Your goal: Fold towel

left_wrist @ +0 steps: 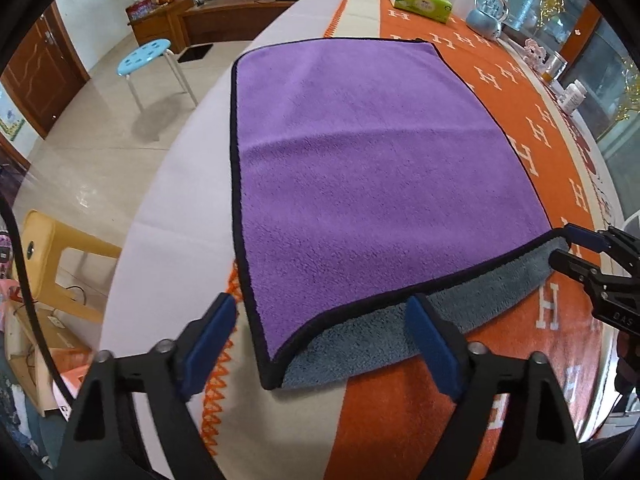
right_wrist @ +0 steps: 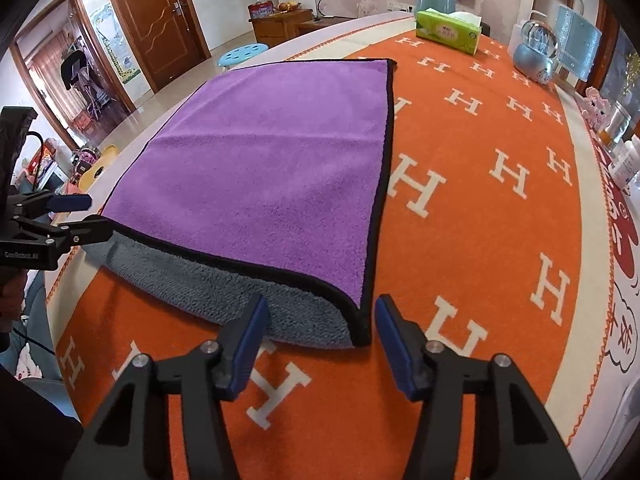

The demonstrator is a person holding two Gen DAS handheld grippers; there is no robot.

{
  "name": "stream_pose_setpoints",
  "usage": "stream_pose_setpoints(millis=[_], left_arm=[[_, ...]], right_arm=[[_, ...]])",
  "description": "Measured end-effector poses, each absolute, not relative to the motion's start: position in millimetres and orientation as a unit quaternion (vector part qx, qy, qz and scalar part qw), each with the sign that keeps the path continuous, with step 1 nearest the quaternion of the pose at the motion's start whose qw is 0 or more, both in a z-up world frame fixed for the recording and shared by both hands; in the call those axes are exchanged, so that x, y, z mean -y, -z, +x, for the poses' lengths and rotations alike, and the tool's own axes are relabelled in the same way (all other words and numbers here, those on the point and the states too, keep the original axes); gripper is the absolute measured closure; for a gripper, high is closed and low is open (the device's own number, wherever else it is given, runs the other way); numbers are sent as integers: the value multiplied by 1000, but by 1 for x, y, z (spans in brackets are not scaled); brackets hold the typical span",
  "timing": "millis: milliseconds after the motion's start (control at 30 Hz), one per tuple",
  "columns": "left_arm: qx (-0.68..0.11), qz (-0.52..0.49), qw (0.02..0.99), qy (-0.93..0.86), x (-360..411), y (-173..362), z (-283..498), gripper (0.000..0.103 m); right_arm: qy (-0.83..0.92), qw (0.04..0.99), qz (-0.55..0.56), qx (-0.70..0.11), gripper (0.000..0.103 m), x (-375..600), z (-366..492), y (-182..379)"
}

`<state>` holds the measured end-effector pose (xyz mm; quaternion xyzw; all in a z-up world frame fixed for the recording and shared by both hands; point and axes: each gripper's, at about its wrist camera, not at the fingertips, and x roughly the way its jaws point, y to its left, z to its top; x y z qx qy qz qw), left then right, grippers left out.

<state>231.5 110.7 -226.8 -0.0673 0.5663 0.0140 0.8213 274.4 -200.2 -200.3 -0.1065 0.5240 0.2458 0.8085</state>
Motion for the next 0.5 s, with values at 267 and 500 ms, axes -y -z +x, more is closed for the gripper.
stream_pose_setpoints(millis=[267,500], left_arm=[[-574,-86,814,21,-108,230,233,63],[-582,-79,809,14,-109,228,230,75]], right_arm=[[-245,806,-103,-529,63,202,272,200],[-240,810,-103,-526,79,207,271,195]])
